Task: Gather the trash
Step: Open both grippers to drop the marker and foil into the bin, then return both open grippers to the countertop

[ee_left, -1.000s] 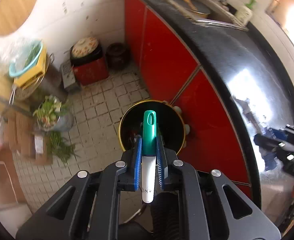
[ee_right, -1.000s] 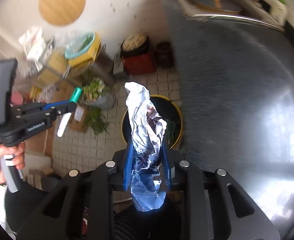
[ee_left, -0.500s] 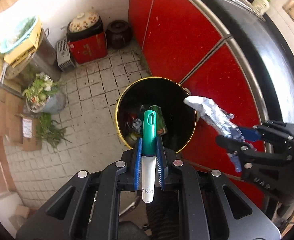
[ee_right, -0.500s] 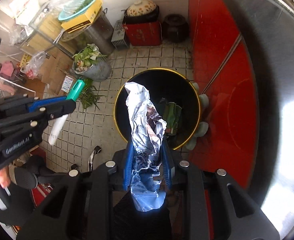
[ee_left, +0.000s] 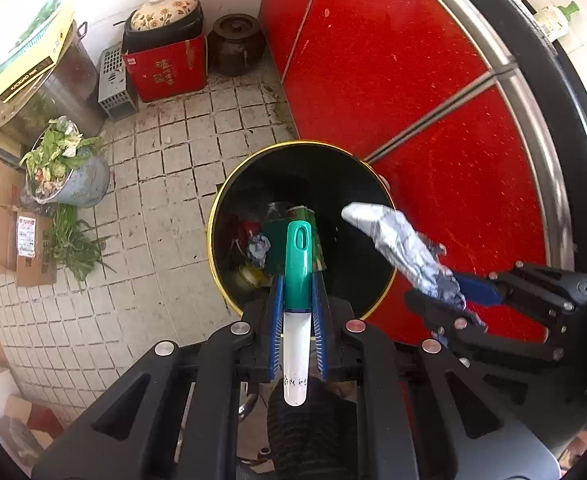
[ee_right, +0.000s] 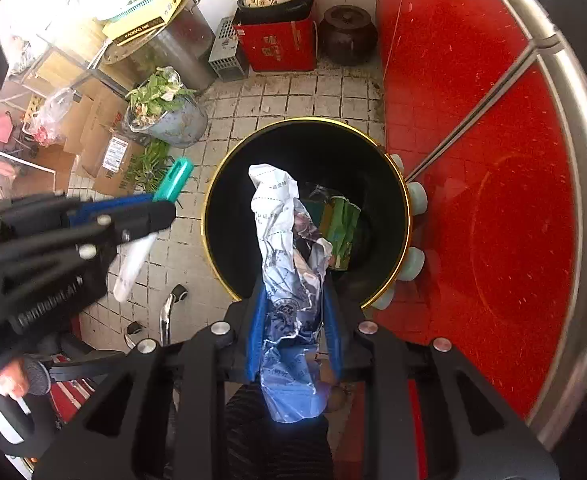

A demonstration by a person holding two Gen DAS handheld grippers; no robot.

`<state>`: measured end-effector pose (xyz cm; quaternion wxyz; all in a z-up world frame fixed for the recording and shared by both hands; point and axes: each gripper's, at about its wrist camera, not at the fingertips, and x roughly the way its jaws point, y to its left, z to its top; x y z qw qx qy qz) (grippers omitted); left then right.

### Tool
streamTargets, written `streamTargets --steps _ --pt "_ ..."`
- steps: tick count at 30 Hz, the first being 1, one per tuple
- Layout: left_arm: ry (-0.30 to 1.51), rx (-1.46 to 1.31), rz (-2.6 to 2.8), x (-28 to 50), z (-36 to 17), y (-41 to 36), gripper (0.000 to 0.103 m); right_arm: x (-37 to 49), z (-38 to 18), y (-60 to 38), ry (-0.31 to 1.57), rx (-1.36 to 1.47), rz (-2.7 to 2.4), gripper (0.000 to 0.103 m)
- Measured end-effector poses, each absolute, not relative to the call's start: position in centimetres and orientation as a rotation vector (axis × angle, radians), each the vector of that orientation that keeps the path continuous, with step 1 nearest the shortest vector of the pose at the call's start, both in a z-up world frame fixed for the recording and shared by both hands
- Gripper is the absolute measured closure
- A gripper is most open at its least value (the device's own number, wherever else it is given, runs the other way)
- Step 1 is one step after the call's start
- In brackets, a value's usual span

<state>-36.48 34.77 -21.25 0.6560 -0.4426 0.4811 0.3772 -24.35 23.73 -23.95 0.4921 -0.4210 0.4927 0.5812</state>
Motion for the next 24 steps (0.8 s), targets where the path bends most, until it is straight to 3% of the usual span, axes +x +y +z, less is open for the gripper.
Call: streamTargets --steps 10,11,13,14,19,24 --pt "1.099 -1.059 0.829 -35.3 -24.9 36.2 0.090 -25.2 -27.4 24.7 1.186 -1.065 1.421 0.074" --pt "1.096 -1.072 0.826 -35.3 -25.2 36.5 0.085 -25.6 -27.7 24.6 1.178 -1.074 1.437 0.056" --pt "1.095 -1.066 0.893 -36.0 -25.0 37.0 0.028 -25.9 -28.0 24.3 1.174 -1.064 1.443 0.009" --pt "1.085 -1.044 0.966 -36.8 -24.4 37.2 0.007 -26.0 -27.7 23.8 1.151 -1.039 1.451 0.007" --pt "1.033 -0.990 1.229 -42.7 -19.7 37.7 0.007 -27.1 -24.8 21.6 1.127 -0.984 1.560 0.007" --pt "1.017 -0.788 1.369 -43.7 -12.3 35.4 0.007 -26.5 -16.7 18.4 1.055 -0.809 1.634 0.007"
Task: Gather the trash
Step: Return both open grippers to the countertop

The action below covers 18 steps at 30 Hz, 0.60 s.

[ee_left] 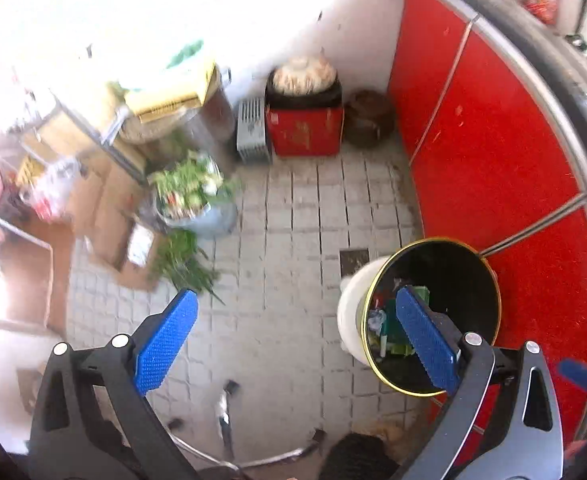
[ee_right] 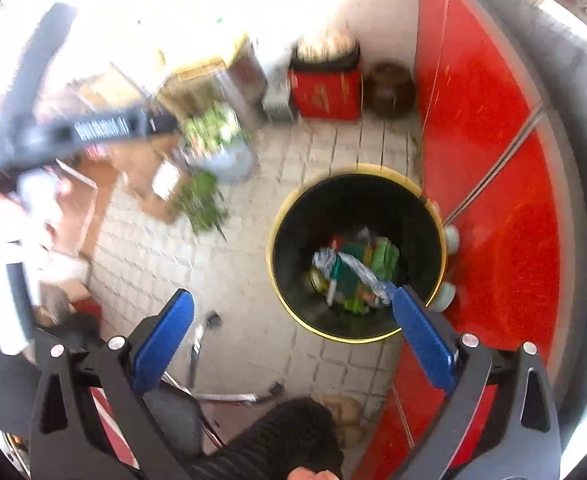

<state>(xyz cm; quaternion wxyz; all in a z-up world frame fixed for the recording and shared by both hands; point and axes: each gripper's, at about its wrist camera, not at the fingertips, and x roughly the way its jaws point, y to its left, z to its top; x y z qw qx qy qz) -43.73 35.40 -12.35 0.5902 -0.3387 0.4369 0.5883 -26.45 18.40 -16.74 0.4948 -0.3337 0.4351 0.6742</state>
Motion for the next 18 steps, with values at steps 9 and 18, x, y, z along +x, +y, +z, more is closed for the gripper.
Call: streamTargets --steps 9,18 --pt "1.055 -0.714 1.032 -31.9 -8.2 31.4 0.007 -13.2 -7.9 5.3 1.025 -0.625 1.333 0.007" --pt "1.098 -0.447 0.586 -13.0 -4.3 24.4 0.007 2.5 -7.9 -20.8 1.129 -0.322 0.662 0.007"
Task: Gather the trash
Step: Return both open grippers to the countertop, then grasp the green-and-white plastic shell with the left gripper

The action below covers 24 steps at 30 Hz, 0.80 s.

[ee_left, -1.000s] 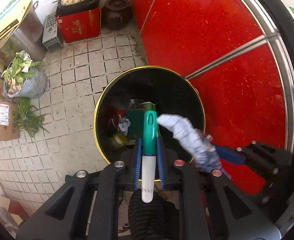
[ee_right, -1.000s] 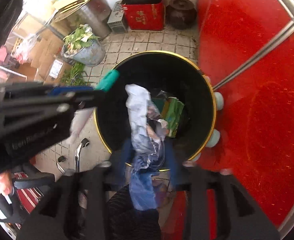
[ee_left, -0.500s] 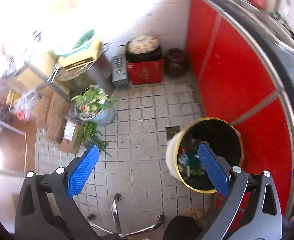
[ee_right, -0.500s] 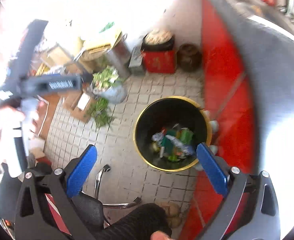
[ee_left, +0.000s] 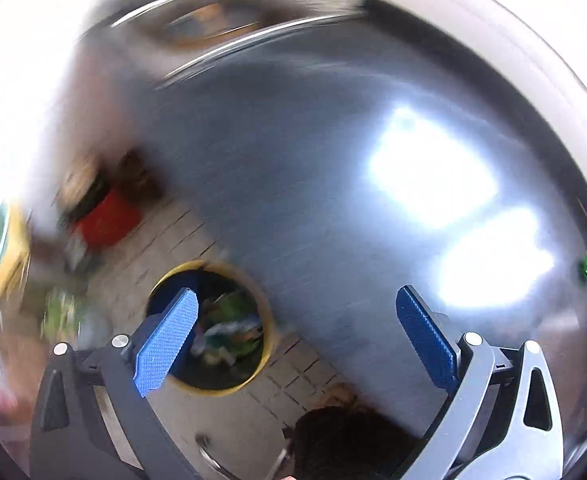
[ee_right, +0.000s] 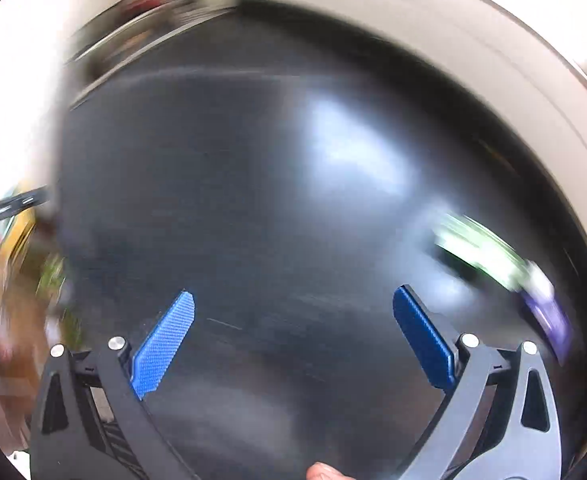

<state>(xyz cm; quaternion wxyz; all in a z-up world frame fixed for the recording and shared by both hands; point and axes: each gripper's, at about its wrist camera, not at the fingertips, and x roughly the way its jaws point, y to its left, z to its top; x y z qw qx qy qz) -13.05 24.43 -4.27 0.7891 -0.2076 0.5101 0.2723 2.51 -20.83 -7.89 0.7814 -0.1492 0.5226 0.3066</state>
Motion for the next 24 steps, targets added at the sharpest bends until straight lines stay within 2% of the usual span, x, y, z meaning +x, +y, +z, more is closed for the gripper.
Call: streamTargets --steps 5,9,15,24 --pt "1.109 -0.348 0.373 -4.0 -2.8 18.3 0.007 5.2 -8.7 -35.0 1.186 -0.143 0.414 0.007" --pt "1.146 -0.262 0.185 3.2 -2.5 11.5 0.007 4.9 -9.3 -42.1 1.224 -0.070 0.343 0.007" --pt "1.220 -0.116 -0.031 11.0 -3.1 1.9 0.007 3.0 -10.6 -46.5 1.278 -0.006 0.284 0.007" --pt "1.270 -0.027 -0.147 14.4 -4.3 -5.8 0.007 3.6 -11.0 -49.1 1.262 0.071 0.243 0.007"
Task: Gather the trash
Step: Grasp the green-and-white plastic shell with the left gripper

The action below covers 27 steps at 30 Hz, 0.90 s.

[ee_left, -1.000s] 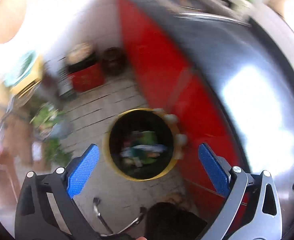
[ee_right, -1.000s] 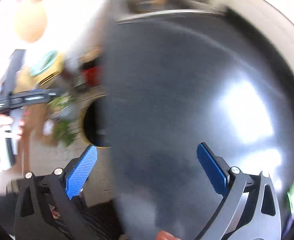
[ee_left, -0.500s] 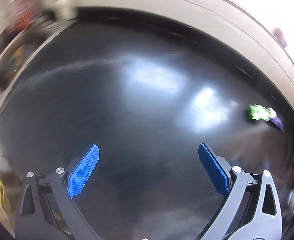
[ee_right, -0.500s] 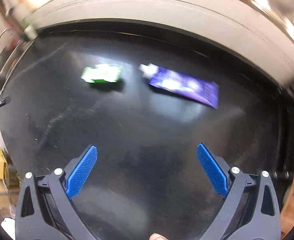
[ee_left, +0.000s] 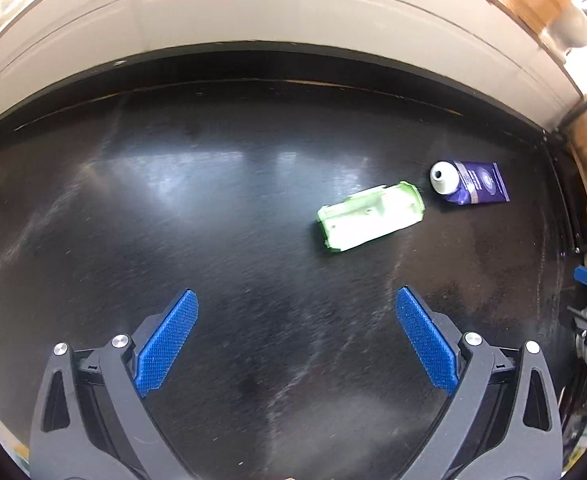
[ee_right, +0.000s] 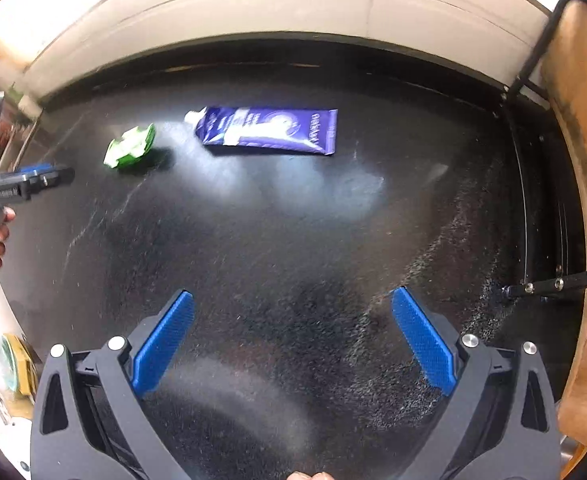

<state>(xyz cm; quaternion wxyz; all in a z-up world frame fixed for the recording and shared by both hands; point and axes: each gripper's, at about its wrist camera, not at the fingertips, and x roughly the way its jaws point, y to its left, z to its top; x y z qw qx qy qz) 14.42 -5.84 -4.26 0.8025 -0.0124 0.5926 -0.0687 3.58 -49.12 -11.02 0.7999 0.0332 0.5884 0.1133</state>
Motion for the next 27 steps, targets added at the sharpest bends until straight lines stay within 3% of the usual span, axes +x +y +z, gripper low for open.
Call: streamTargets --steps 27 --pt "1.330 0.120 -0.162 23.0 -8.6 -9.0 0.007 9.6 -13.8 -50.0 1.280 0.147 0.259 0.007"
